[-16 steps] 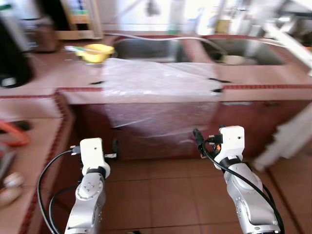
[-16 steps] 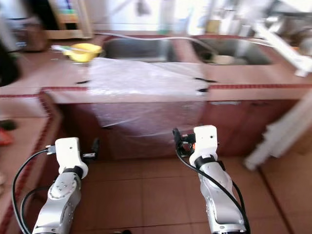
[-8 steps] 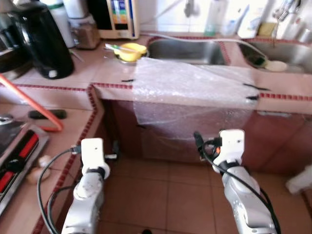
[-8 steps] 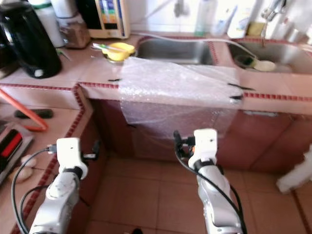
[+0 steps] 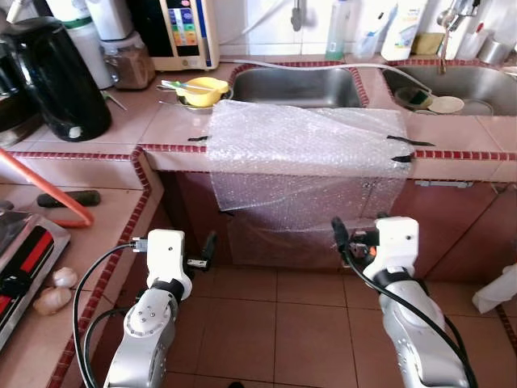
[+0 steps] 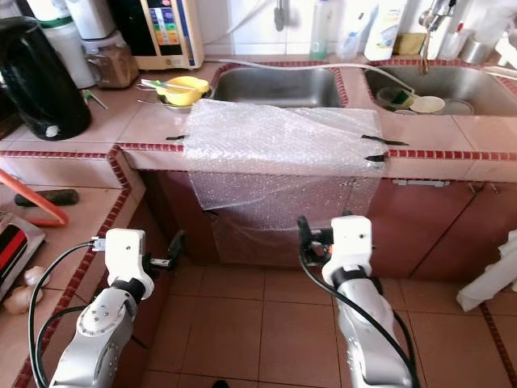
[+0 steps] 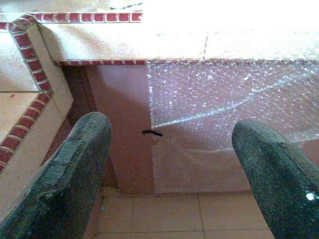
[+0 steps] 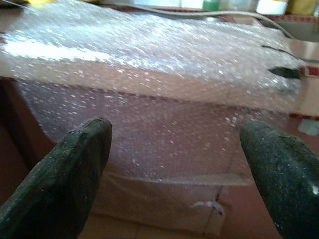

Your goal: Kitchen organization

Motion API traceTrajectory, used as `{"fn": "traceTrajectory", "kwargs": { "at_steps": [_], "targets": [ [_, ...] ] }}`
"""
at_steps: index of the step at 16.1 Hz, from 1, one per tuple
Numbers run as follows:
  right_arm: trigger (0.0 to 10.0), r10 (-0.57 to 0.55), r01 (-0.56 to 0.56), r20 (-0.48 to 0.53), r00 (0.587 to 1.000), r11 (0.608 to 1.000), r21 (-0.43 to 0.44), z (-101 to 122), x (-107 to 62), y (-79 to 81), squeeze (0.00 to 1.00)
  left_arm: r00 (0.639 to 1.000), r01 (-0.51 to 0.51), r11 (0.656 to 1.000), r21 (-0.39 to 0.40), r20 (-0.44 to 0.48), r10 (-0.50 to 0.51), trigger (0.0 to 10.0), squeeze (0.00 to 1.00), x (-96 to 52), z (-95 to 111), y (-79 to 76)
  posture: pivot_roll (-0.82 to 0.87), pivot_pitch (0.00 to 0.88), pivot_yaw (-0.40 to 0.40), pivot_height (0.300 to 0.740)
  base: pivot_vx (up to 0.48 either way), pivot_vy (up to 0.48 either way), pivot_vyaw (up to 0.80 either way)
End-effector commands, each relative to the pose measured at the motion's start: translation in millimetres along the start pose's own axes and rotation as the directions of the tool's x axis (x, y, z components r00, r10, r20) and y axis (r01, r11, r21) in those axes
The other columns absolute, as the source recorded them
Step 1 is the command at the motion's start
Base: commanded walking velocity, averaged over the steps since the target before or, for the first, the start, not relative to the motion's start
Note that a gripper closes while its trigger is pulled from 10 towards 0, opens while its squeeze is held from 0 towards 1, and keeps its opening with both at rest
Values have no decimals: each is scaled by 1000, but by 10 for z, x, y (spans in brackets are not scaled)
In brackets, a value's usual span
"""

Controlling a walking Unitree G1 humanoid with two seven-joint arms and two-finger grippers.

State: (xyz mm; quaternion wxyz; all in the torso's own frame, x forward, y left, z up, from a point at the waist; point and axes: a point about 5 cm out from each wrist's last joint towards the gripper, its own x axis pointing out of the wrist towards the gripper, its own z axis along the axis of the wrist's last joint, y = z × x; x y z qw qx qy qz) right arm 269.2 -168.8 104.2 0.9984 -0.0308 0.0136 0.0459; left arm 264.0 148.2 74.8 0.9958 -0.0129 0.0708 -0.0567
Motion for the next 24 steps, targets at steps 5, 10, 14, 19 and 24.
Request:
{"fn": "traceTrajectory", "kwargs": {
  "at_steps": [5, 10, 14, 19, 24],
  "targets": [
    [10000, 4, -4, 49, 999, 1000, 1, 103, 111, -9, 0, 999, 32, 999, -28, 34, -31, 10000, 0, 69, 78, -26, -68, 3, 19, 740, 0, 0, -155],
    [10000, -2, 3, 96, 995, 1000, -9, 245, 104, -34, 0, 991, 108, 991, -79, 89, -101, 10000, 0, 119, 241, -98, -84, 1, 18, 740, 0, 0, 0],
    [10000, -20, 21, 99, 995, 1000, -7, 253, 58, -69, 0, 986, 142, 985, -98, 104, -131, 10000, 0, 111, 269, -151, -99, 5, 16, 740, 0, 0, 0],
    [10000, -24, 25, 93, 995, 1000, -12, 246, 45, -81, 0, 985, 151, 982, -111, 102, -140, 10000, 0, 117, 256, -156, -107, 6, 22, 740, 103, 0, 0],
    [10000, -26, 27, 86, 996, 1000, -10, 224, 33, -61, 0, 984, 165, 980, -113, 90, -155, 10000, 0, 98, 228, -164, -105, 16, 30, 740, 283, 0, 0]
  ]
}}
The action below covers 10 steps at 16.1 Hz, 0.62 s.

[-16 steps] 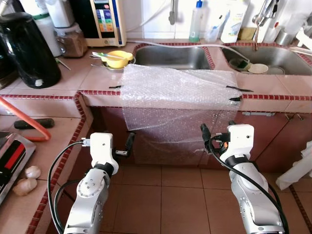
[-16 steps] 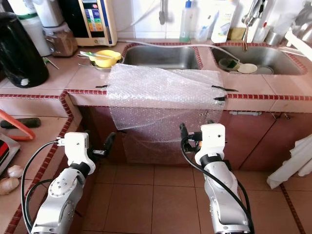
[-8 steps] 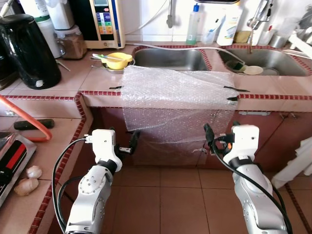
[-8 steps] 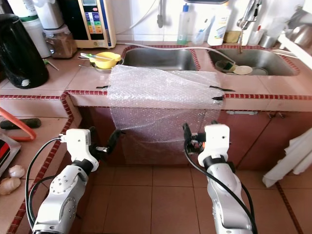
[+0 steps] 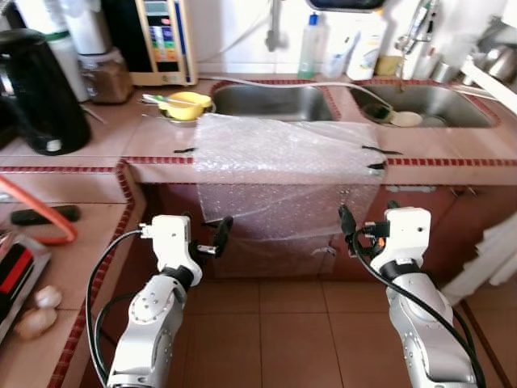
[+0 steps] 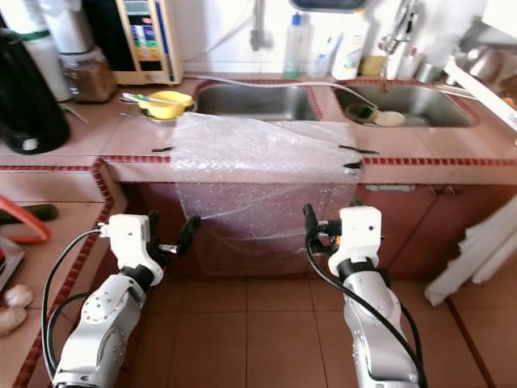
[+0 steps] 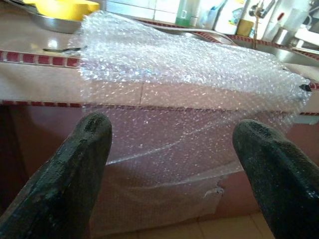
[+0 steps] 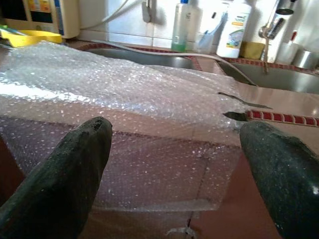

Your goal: Kitchen organization

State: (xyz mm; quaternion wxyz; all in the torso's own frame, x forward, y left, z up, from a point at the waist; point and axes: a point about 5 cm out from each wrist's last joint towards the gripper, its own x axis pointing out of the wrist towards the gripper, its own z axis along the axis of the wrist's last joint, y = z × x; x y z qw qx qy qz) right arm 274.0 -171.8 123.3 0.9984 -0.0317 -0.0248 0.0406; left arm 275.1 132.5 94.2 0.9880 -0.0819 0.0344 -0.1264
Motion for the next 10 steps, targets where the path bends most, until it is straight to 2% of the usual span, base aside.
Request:
{"fn": "traceTrajectory", "kwargs": {
  "at_steps": [1, 10],
  "targets": [
    [10000, -13, 13, 10, 1000, 1000, -6, 35, -4, -13, 0, 1000, 13, 1000, 1, 3, -13, 10000, 0, 2, 21, -17, -105, 16, 30, 740, 311, 0, 0],
    [10000, -13, 13, 16, 1000, 1000, -11, 45, -2, 0, 0, 999, 29, 1000, 9, -16, -28, 10000, 0, -10, -11, -46, -105, 24, 35, 740, 321, 0, 0]
  ]
}}
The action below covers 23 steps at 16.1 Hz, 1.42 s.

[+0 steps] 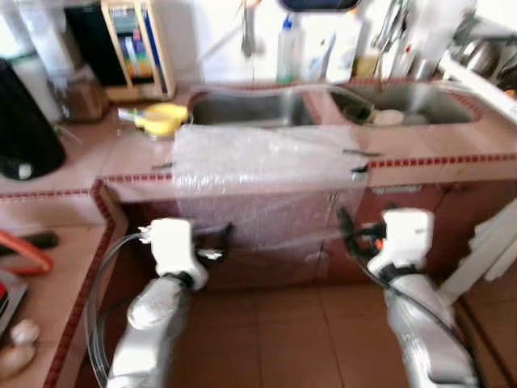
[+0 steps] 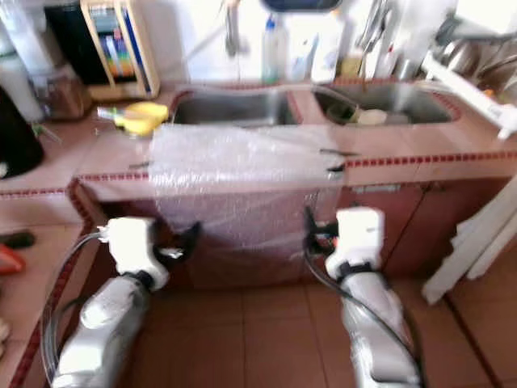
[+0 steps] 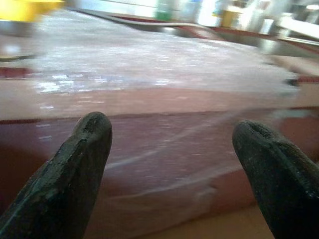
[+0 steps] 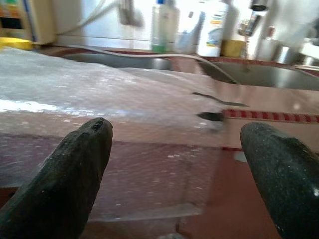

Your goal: Kitchen organization

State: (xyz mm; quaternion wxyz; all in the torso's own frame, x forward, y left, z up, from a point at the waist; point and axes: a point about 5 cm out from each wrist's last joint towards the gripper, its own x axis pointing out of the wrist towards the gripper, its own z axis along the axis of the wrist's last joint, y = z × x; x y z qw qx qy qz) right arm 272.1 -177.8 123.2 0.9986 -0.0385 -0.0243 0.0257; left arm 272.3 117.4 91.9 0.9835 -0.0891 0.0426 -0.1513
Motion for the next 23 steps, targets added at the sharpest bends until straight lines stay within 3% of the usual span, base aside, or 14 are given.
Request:
{"fn": "traceTrajectory", "kwargs": {
  "at_steps": [1, 5, 7, 11, 16, 23],
  "targets": [
    [10000, 18, -18, 21, 1000, 1000, 0, 55, 21, 55, 0, 1000, -22, 999, 25, 2, 22, 10000, 0, -30, 36, 100, -106, 24, 35, 740, 345, 0, 0],
    [10000, 25, -24, 39, 999, 1000, -12, 106, 27, 41, 0, 999, -39, 999, 35, 18, 38, 10000, 0, -29, 80, 105, -108, 29, 34, 740, 344, 0, 0],
    [10000, 48, -44, 85, 995, 998, -40, 232, 57, 51, 0, 993, -47, 997, 58, 112, 40, 10000, 0, 31, 333, 58, -108, 28, 29, 740, 343, 0, 0],
    [10000, 57, -51, 122, 991, 997, -50, 338, 94, 73, 0, 982, -38, 996, 85, 188, 21, 10000, 0, 75, 542, -7, -99, 22, 30, 740, 343, 0, 0],
    [10000, 61, -54, 119, 991, 997, -56, 319, 81, 77, 0, 985, -54, 994, 97, 167, 37, 10000, 0, 42, 498, 31, -94, 17, 34, 740, 345, 0, 0],
    [10000, 54, -48, 117, 992, 997, -52, 309, 105, 111, 0, 989, -77, 996, 51, 131, 70, 10000, 0, 47, 430, 58, -95, 12, 40, 740, 0, -70, 0]
  ]
}}
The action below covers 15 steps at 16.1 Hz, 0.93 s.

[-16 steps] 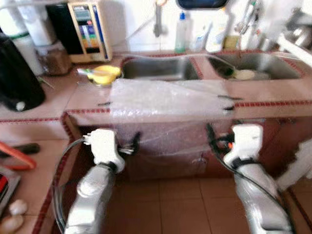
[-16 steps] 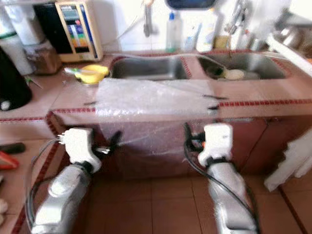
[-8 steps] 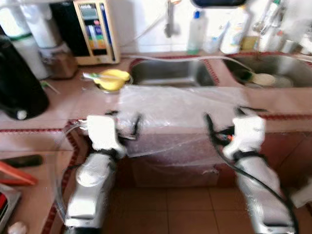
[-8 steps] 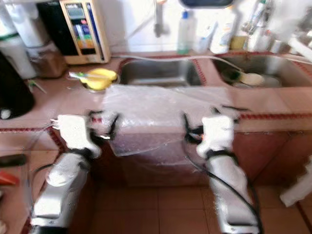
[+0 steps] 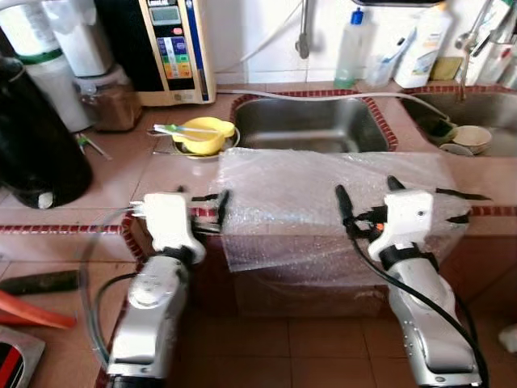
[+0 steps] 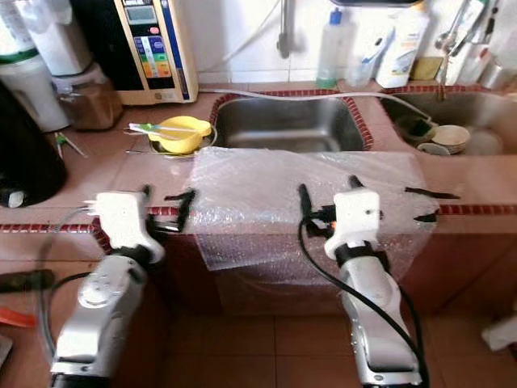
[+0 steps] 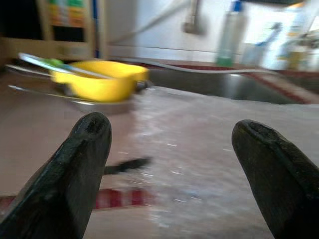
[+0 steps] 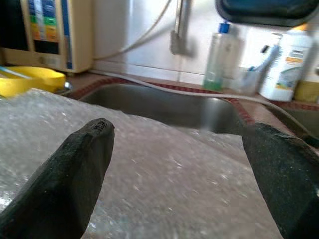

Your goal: Kitchen organization

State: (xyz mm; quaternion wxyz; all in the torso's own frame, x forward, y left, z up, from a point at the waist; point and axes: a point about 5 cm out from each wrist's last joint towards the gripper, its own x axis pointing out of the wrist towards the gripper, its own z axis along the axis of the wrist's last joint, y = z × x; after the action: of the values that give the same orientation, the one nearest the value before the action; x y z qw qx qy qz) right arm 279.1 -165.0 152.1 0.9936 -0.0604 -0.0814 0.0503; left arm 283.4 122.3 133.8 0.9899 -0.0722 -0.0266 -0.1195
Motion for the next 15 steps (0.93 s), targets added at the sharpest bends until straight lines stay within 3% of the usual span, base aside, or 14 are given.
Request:
{"fn": "traceTrajectory", "kwargs": {
  "at_steps": [1, 11, 15],
  "targets": [
    [10000, 10, -10, -2, 1000, 1000, 2, 10, 18, 19, 0, 1000, -25, 1000, 0, -13, 25, 10000, 0, -19, -4, 75, -97, 13, 40, 740, 0, -247, 0],
    [10000, -6, 6, 2, 1000, 1000, -16, 20, -5, -21, 0, 998, -44, 999, -15, -40, 44, 10000, 0, -27, -33, 110, -100, 27, 47, 740, 0, -455, 0],
    [10000, -14, 14, 3, 1000, 1000, -14, 23, 25, -37, 0, 998, -46, 999, -8, -39, 45, 10000, 0, -33, -25, 116, -90, 22, 48, 740, 0, -92, 0]
  ]
}}
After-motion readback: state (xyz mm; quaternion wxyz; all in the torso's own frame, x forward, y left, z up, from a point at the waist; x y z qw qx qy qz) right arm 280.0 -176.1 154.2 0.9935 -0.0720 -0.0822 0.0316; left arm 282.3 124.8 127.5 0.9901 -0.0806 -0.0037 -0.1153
